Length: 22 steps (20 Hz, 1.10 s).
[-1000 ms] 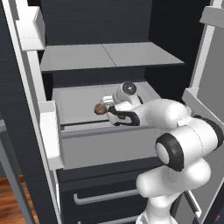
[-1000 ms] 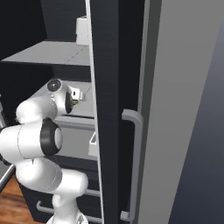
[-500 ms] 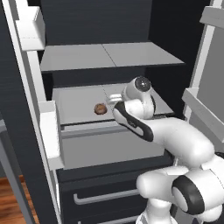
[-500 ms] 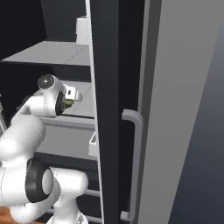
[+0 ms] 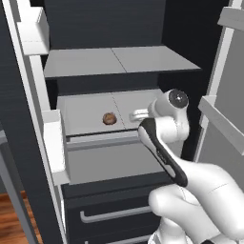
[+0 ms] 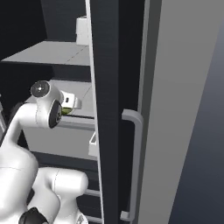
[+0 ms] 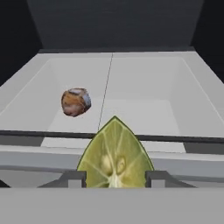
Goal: Pick lemon wedge from the fridge and place it on the plate on the counter.
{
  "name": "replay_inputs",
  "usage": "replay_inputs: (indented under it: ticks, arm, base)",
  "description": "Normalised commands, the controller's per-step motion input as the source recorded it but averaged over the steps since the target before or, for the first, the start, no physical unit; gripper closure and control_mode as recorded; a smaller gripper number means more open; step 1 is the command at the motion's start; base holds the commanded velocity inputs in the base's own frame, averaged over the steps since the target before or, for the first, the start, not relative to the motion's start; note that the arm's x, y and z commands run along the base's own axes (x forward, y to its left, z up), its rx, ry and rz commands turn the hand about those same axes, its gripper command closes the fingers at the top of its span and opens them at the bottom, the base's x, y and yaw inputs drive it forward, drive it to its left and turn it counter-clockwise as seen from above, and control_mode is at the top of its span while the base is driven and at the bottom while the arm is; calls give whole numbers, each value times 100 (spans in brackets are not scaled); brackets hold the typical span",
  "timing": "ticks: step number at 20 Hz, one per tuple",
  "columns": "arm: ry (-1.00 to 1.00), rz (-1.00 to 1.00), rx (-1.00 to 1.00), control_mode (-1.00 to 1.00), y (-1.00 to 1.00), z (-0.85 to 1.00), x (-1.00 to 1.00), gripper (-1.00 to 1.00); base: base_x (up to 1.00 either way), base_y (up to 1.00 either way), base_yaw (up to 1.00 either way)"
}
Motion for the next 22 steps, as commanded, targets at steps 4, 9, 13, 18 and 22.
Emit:
replay_inputs:
  ticks: [4, 9, 13, 18, 22]
  arm:
    - [10, 0, 0, -100, 0, 29, -76, 100]
    - [4, 0, 0, -100, -7, 8, -92, 100]
    - [4, 0, 0, -100, -10, 9, -91, 100]
    - [8, 0, -1, -100, -4, 14, -78, 100]
    - [9, 0, -9, -100, 0, 13, -51, 100]
  base:
    - [0, 0, 0]
    - [0, 0, 0]
    - [0, 0, 0]
    - [0, 0, 0]
    - [0, 0, 0]
